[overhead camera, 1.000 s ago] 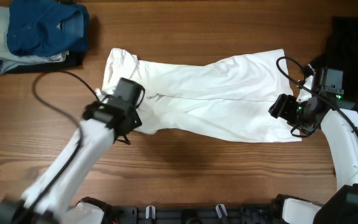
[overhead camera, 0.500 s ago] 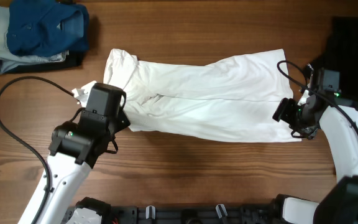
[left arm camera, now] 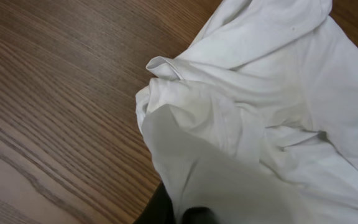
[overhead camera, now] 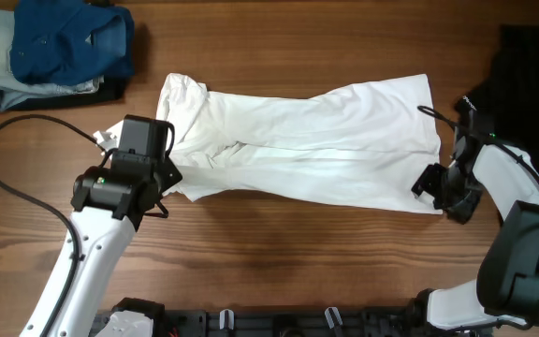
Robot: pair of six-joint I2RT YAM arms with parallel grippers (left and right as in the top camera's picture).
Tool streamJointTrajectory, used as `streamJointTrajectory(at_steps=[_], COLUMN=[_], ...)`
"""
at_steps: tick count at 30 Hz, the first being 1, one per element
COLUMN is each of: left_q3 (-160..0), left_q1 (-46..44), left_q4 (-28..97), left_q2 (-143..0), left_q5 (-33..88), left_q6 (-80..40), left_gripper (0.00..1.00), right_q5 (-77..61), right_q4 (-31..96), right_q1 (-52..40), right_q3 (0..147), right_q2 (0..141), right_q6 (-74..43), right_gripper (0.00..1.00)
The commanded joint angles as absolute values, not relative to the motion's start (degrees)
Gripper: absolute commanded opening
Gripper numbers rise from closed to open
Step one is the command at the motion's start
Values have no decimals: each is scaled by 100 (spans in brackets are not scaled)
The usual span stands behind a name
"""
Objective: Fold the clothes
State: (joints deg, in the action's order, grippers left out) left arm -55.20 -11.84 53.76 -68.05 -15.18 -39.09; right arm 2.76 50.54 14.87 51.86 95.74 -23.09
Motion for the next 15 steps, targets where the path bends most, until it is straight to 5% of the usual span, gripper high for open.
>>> streamJointTrajectory(at_steps=[1, 8, 12, 15], left_q3=[-5561, -5561, -5561, -5561], left_q1=[-1133, -1133, -1133, -1133], left_q4=[5323, 5299, 5258, 5205], left_q2=[-6849, -6871, -6879, -6879], left_q5=[-1660, -1660, -1658, -1656], left_q6=[-3771, -3771, -3771, -3774], left_gripper=[4, 4, 4, 4], right_q5=[454, 386, 311, 167], right_q4=[4904, 4368, 4366, 4392], right_q1=[1568, 1566, 1566, 1568], right_q3=[4880, 4392, 4348, 4355], right_q2=[9627, 9627, 9627, 9612], right_q6=[-2416, -2526, -2569, -2565], right_gripper=[67, 56, 15, 4])
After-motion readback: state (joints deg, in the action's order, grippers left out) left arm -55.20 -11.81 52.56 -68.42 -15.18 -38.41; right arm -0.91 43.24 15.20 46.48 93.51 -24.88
